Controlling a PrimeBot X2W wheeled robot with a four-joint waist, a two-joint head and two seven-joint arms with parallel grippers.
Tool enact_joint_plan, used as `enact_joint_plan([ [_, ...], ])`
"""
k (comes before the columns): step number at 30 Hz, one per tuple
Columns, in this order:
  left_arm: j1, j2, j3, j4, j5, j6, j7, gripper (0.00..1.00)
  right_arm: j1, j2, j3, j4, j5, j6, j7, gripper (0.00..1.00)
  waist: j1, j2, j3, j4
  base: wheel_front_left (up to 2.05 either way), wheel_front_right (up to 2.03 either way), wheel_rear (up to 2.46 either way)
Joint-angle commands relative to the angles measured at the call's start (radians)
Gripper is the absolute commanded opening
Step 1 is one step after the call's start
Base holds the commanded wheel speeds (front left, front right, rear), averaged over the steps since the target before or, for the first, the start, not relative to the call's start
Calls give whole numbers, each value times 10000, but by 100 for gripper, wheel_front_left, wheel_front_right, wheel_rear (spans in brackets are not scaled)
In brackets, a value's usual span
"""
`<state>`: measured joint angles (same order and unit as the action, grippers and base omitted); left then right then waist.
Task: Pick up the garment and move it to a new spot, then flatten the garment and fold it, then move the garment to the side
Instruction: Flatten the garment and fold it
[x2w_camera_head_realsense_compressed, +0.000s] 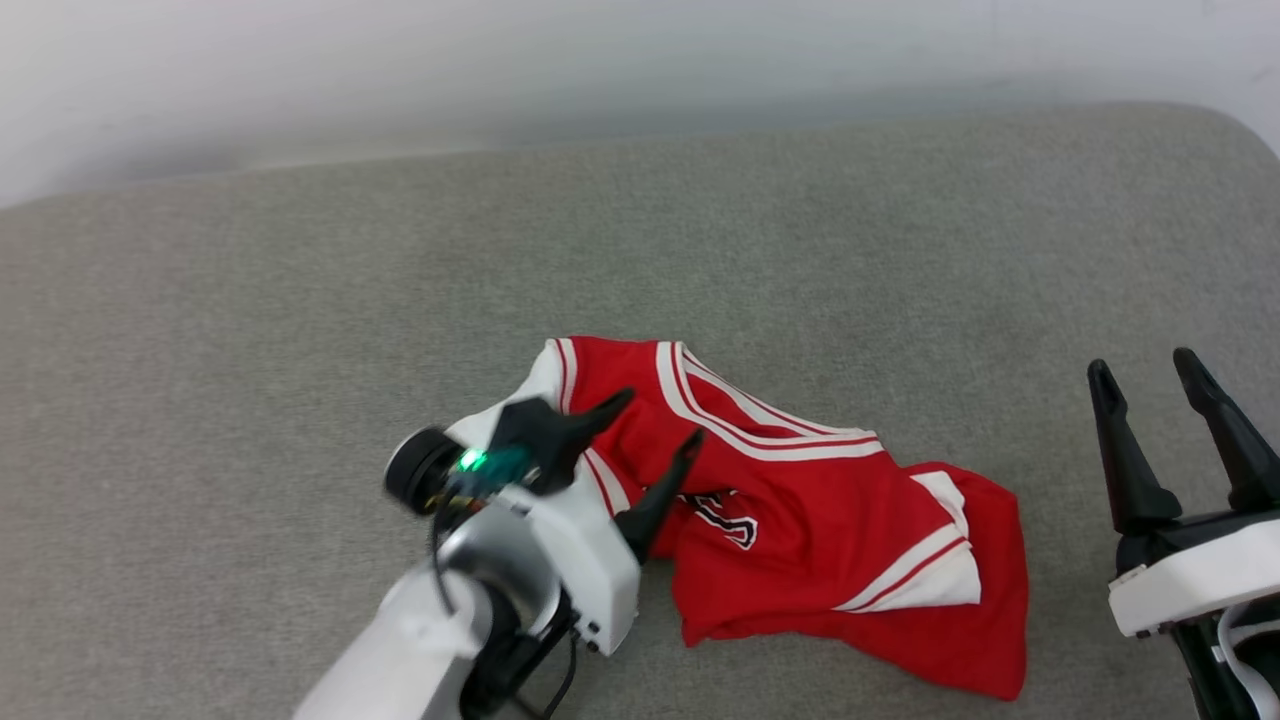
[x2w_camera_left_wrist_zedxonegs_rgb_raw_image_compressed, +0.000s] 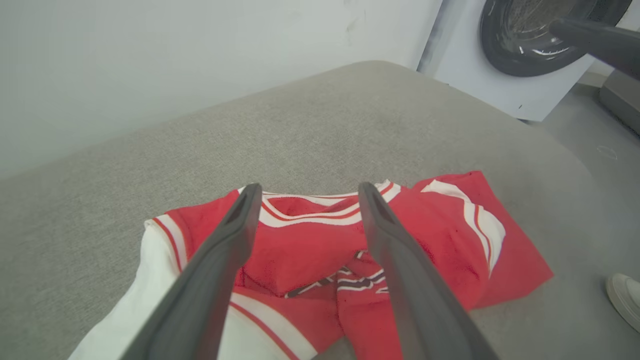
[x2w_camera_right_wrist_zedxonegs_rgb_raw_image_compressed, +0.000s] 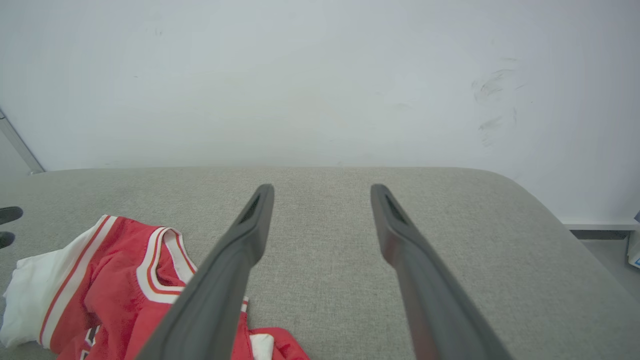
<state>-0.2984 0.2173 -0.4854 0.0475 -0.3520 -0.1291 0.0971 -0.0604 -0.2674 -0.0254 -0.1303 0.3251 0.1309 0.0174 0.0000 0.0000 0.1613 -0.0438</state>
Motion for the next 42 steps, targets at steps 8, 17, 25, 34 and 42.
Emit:
enact_joint_plan([
  [8, -4348, 1407, -3013, 624, -3521, -8, 4655, 100, -750, 301, 281, 500, -299, -4, -530, 100, 0, 0, 1079, -943, 0, 0, 0],
  [17, -6786, 2061, -4792, 1642, -5107, -11, 6624, 100, -985, 448, 579, 859, -387, -4, -899, 100, 0, 0, 1943, -1642, 0, 0, 0],
  [25, -7844, 2333, -6574, 2642, -5522, -10, 6516, 100, -1065, 594, 822, 1351, -407, -5, -1198, 100, 0, 0, 2519, -2095, 0, 0, 0],
  [34, -7834, 2388, -7494, 3491, -6520, -9, 5329, 0, -1148, 667, 838, 1784, -504, -5, -1384, 100, 0, 0, 2545, -2144, 0, 0, 0],
  [42, -8520, 1889, -6223, 4813, -6786, 3, 2537, 0, -1057, 546, 782, 1859, -719, -5, -1064, 100, 0, 0, 1970, -1825, 0, 0, 0],
])
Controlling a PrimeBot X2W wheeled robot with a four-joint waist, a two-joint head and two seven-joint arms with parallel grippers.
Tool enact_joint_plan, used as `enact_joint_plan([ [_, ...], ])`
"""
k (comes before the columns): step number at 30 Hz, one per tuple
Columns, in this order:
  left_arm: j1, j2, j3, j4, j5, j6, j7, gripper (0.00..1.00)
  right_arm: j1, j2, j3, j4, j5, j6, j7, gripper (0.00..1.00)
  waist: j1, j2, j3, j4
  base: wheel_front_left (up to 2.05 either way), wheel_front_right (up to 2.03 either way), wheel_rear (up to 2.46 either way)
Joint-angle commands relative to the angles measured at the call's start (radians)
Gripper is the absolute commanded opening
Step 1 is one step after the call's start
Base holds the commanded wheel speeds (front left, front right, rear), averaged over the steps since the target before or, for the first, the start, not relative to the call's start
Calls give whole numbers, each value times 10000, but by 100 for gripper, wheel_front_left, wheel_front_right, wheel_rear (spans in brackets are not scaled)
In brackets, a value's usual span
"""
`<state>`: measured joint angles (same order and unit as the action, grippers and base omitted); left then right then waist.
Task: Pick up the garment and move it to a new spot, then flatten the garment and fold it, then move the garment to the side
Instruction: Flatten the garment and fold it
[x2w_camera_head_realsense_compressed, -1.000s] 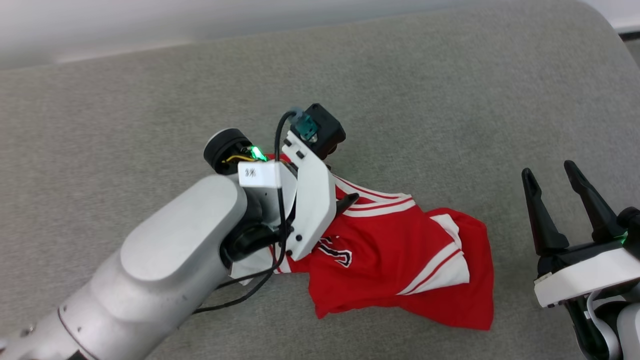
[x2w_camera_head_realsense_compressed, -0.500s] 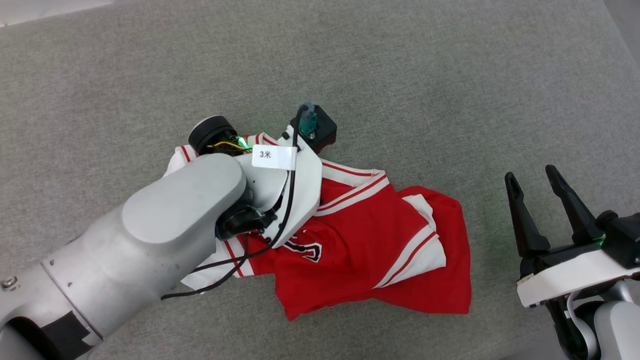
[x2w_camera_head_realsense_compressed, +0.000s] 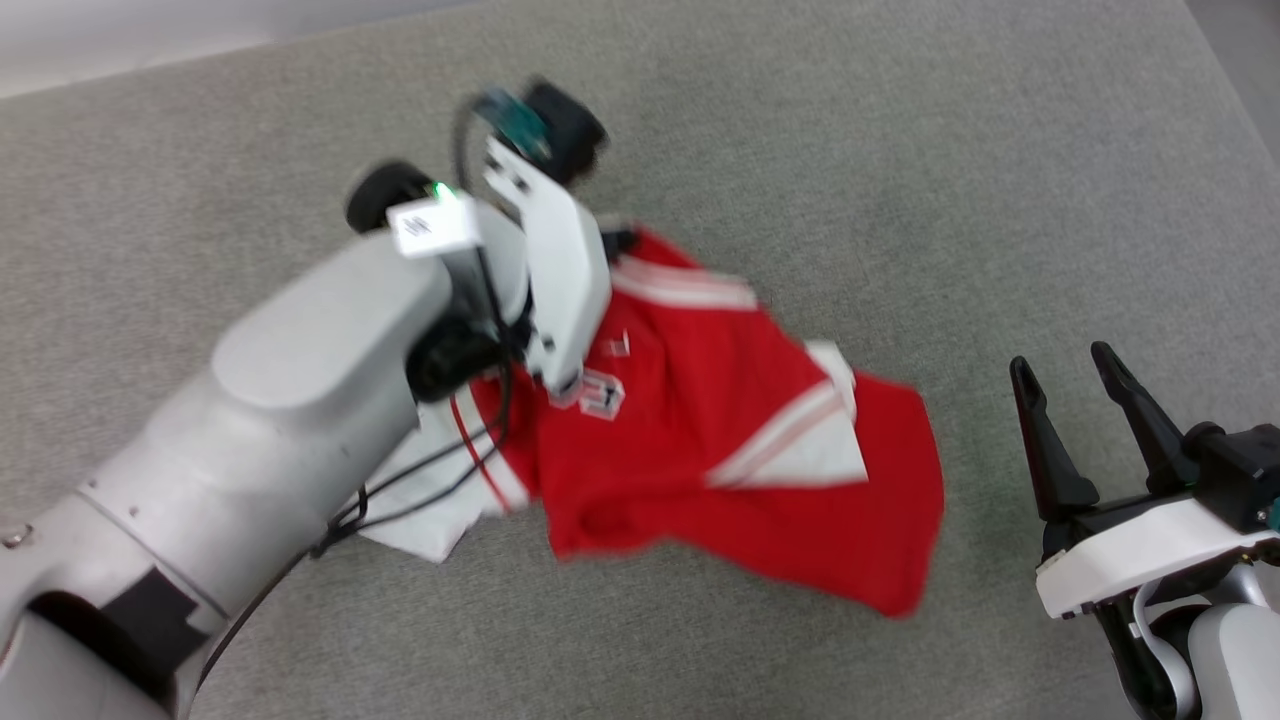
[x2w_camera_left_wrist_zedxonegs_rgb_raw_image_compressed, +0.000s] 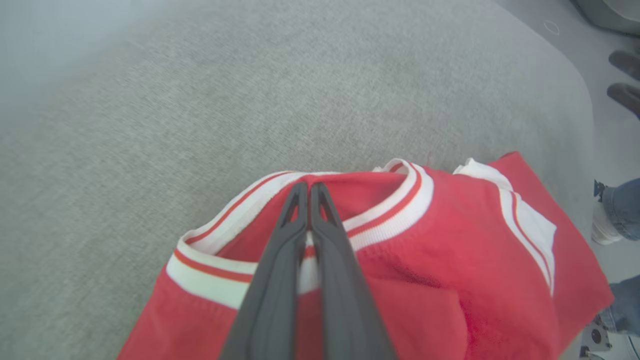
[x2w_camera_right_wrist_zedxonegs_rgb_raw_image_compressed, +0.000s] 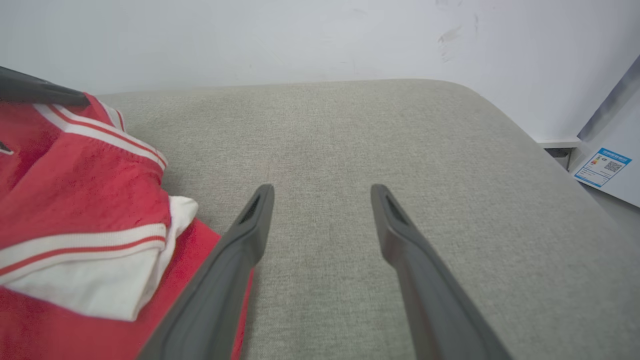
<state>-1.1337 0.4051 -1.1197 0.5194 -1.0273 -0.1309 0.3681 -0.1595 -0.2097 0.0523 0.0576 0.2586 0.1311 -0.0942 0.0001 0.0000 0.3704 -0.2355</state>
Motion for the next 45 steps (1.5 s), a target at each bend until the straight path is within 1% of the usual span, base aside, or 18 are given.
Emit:
enact_joint_plan([
  [1, -254, -28, 311, 296, -21, 74, -544, 0, -45, -28, 14, -37, -46, -5, 63, 100, -1, 0, -173, 122, 0, 0, 0],
  [5, -565, -226, 899, 1013, 125, 370, -1863, 0, 37, -28, 27, -89, -85, -7, 181, 100, -1, 0, -275, 178, 0, 0, 0],
  [9, -734, -345, 1251, 1763, 194, 647, -2723, 0, 22, 13, 133, -135, -113, -7, 283, 100, -1, 0, -250, 145, 0, 0, 0],
  [13, -637, -404, 1069, 2556, 444, 796, -2957, 0, 51, 48, 158, -149, -110, -7, 315, 100, -1, 0, -167, 105, 0, 0, 0],
  [17, -347, -538, 654, 3205, 831, 750, -3129, 0, 62, 116, 208, -68, -161, -5, 303, 100, -1, 0, -105, 94, 0, 0, 0],
  [19, -335, -574, 485, 3441, 1067, 786, -3417, 100, 75, 136, 240, -32, -182, -7, 318, 100, -1, 0, -106, 122, 0, 0, 0],
  [23, -261, -774, 575, 3763, 1257, 926, -4479, 100, 48, 138, 245, 6, -205, -7, 356, 100, -1, 0, -221, 268, 0, 0, 0],
  [28, -220, -764, 683, 3800, 1492, 854, -5768, 100, 168, -13, 142, -82, -204, -7, 445, 100, -1, 0, -584, 604, 0, 0, 0],
  [33, 186, -662, 726, 3236, 1842, 1141, -6257, 100, 394, -116, -34, -215, -226, -7, 608, 100, -1, 0, -1038, 1064, 0, 0, 0],
  [34, 582, -719, 581, 2887, 1806, 1085, -6183, 100, 533, -139, -74, -266, -250, -6, 682, 100, -1, 0, -1198, 1244, 0, 0, 0],
  [37, 1156, -761, 440, 2244, 1477, 970, -5590, 100, 633, -162, 15, -357, -258, -6, 843, 100, -1, 0, -1364, 1373, 0, 0, 0],
  [42, 1958, -640, -102, 830, 1296, 1274, -4255, 100, 767, -122, 8, -517, -190, -6, 939, 100, -1, 0, -1400, 1483, 0, 0, 0],
  [44, 2079, -645, -295, 185, 1294, 1468, -3750, 100, 856, -150, -8, -545, -198, -7, 990, 100, -1, 0, -1330, 1519, 0, 0, 0],
  [45, 2079, -645, -295, 185, 1294, 1468, -3750, 100, 856, -150, -8, -545, -198, -7, 990, 100, -1, 0, -1330, 1519, 0, 0, 0],
])
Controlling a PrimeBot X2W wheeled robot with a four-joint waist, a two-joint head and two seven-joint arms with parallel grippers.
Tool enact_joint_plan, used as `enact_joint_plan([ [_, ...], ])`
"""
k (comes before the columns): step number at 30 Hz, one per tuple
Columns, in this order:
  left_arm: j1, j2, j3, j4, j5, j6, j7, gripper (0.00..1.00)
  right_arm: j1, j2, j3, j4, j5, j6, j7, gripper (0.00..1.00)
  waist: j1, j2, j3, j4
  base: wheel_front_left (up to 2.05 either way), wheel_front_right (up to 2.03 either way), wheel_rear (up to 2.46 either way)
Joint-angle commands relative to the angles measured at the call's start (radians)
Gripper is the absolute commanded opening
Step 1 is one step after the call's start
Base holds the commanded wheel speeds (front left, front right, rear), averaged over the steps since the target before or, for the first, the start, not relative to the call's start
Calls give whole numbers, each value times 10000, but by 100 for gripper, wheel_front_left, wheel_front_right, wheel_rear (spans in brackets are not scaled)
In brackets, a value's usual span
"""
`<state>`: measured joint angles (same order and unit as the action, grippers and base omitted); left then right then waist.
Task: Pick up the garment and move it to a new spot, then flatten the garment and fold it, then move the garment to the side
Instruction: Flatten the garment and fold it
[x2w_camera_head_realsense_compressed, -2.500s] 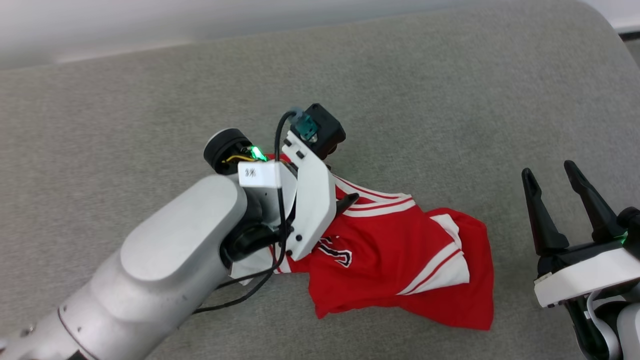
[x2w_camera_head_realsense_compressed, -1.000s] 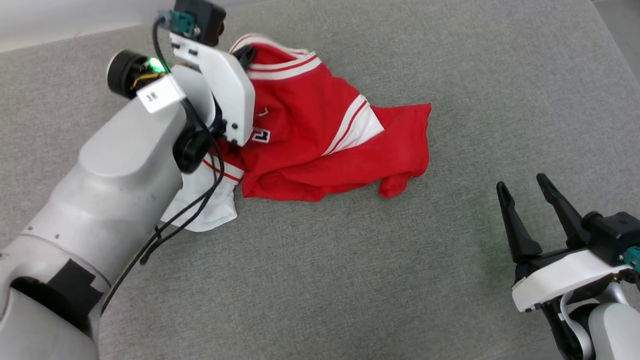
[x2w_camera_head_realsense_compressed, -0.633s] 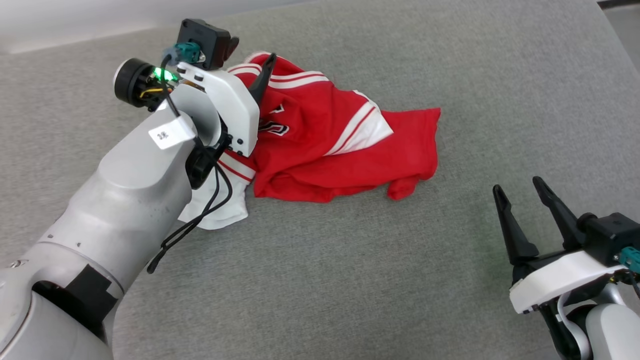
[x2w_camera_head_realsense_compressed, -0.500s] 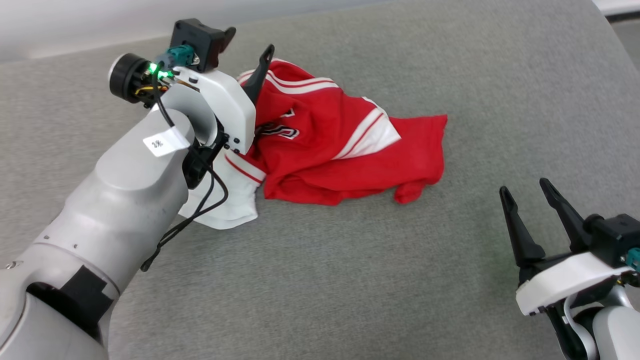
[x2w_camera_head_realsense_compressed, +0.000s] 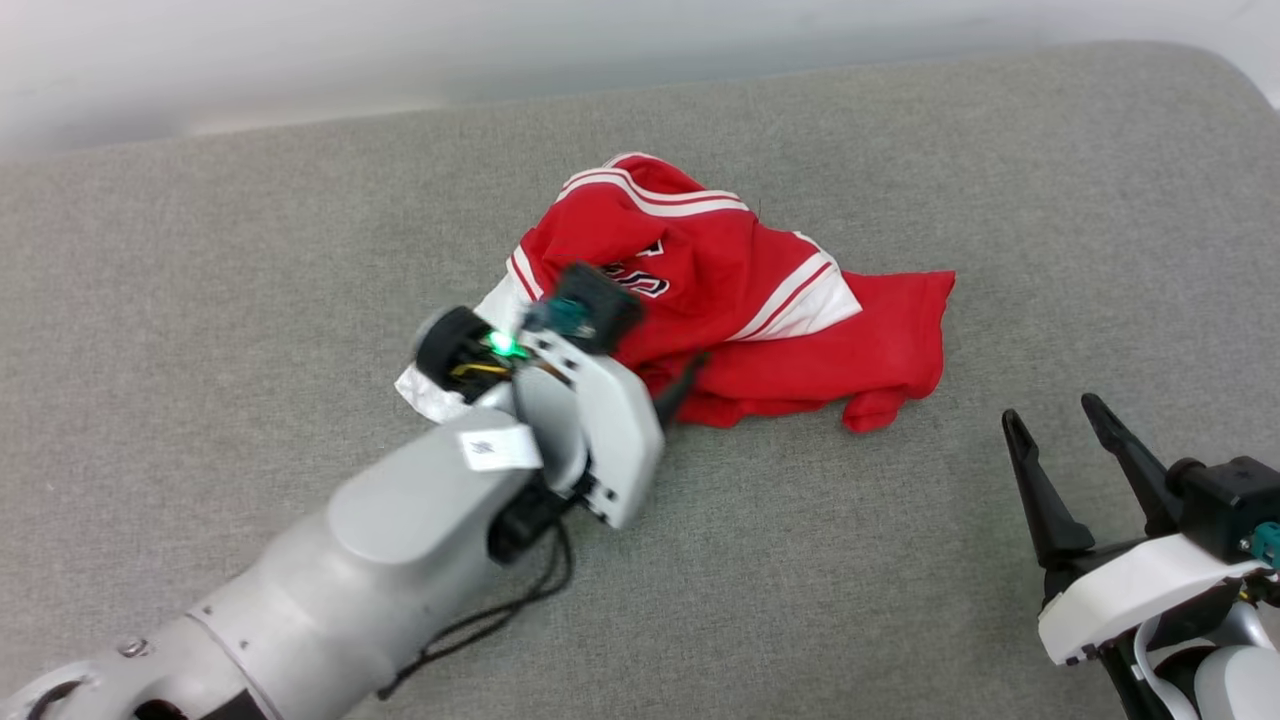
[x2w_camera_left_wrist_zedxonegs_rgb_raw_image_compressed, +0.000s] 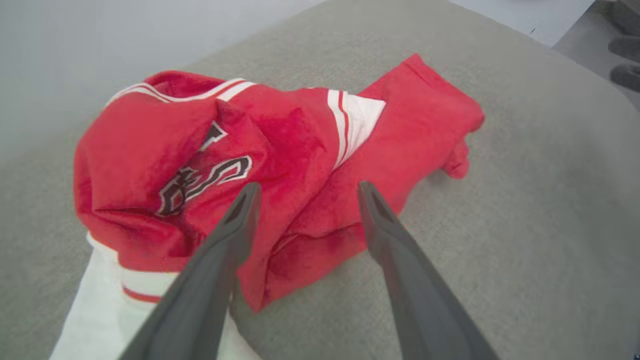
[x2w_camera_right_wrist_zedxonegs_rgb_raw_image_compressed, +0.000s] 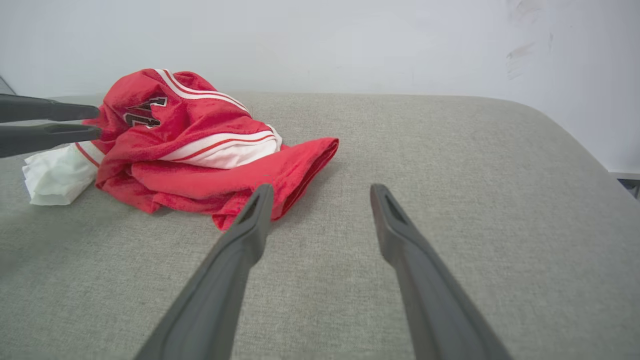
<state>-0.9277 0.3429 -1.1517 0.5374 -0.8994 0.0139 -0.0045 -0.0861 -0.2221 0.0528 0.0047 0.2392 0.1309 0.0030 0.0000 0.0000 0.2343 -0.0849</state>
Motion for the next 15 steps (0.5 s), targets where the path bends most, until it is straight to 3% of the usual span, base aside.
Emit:
enact_joint_plan([
  [1, 65, -27, -60, -270, 24, 144, 203, 100, 118, -30, -7, -31, -8, -4, 11, 100, 0, 0, 83, 12, 0, 0, 0],
  [7, -54, -283, -535, -1177, 162, 856, 1531, 100, -81, 25, 154, -73, 45, -4, 62, 100, 0, 0, 512, -272, 0, 0, 0],
  [15, -362, -789, -842, -687, 331, 876, 2290, 100, -197, 104, 188, 178, 68, -4, -137, 100, 0, 0, 931, -768, 0, 0, 0],
])
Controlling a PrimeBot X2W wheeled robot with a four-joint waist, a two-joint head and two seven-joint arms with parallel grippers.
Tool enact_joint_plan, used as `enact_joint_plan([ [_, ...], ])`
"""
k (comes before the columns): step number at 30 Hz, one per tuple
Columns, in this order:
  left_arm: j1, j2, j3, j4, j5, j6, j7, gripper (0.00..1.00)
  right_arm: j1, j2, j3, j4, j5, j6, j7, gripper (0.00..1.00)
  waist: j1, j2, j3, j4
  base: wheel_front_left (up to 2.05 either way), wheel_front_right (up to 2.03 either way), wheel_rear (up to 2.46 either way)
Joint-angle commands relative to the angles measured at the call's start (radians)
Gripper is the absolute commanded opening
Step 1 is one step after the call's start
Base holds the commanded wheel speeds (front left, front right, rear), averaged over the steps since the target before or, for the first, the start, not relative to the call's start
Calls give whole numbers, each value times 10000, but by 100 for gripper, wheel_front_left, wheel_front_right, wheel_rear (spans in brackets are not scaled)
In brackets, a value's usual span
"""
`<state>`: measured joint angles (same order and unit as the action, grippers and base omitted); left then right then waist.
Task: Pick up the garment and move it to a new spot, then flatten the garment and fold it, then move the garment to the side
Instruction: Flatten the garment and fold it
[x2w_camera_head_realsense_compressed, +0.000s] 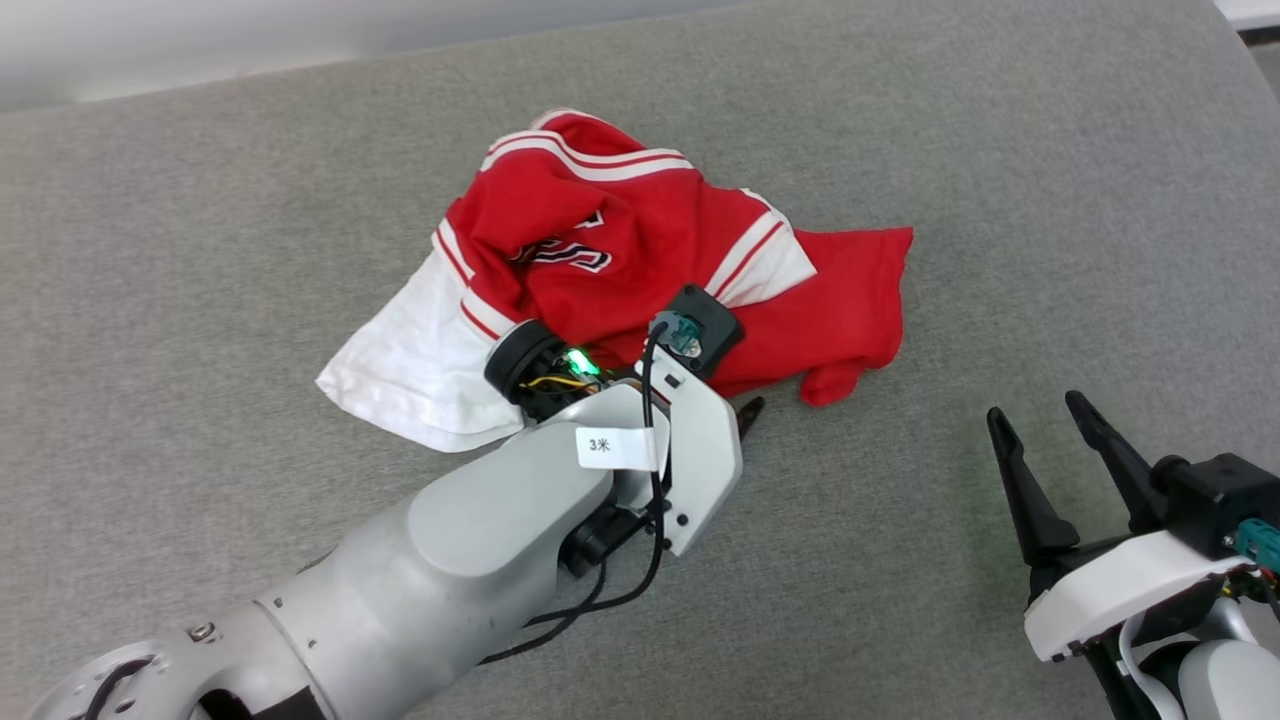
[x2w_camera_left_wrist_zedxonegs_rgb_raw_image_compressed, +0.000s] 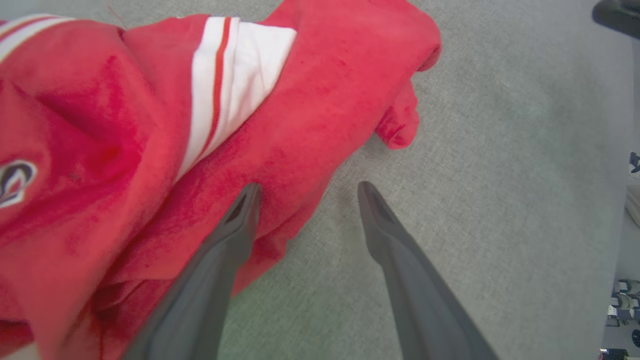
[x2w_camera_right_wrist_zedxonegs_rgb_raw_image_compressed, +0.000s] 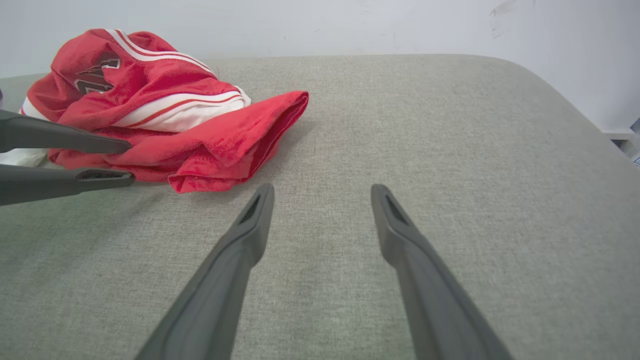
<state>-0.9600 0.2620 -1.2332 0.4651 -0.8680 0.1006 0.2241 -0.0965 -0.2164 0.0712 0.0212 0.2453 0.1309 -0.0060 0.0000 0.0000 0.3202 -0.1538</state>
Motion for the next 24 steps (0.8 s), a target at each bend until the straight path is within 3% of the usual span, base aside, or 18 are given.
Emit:
enact_joint_plan([
  [1, -75, -38, -21, 210, 43, 34, -52, 100, -103, 64, 18, 52, 5, -5, -70, 100, 0, 0, 97, -116, 0, 0, 0],
  [3, -160, -157, 83, 608, 130, 210, -305, 100, -141, 87, 60, 116, -9, -4, -114, 100, 0, 0, 129, -167, 0, 0, 0],
  [5, 22, -237, -20, 1080, 102, 92, -191, 100, -204, 109, 96, 183, -5, -4, -132, 100, 0, 0, 147, -211, 0, 0, 0],
  [6, 168, -295, -66, 1253, 14, -50, -68, 92, -217, 115, 95, 211, -9, -5, -147, 100, 0, 0, 149, -216, 0, 0, 0],
  [7, 235, -345, -103, 1415, -2, -199, 26, 24, -224, 123, 97, 233, -21, -4, -167, 100, 0, 0, 147, -210, 0, 0, 0],
  [8, 285, -379, -140, 1545, 0, -327, 26, 0, -221, 129, 91, 250, -34, -5, -183, 100, 0, 0, 143, -194, 0, 0, 0],
  [15, 517, -540, -112, 1467, 235, -810, -1159, 0, -85, 92, -30, 347, -108, -5, -177, 100, 0, 0, -232, 177, 0, 0, 0],
  [19, 490, -317, 222, 597, 433, -527, -2236, 0, 42, 56, -34, 372, -102, -4, -116, 100, 0, 0, -622, 506, 0, 0, 0],
  [24, 498, 329, 764, -905, 643, 159, -3130, 0, 259, 59, 12, 395, -100, -4, 21, 100, 0, 0, -1150, 847, 0, 0, 0],
])
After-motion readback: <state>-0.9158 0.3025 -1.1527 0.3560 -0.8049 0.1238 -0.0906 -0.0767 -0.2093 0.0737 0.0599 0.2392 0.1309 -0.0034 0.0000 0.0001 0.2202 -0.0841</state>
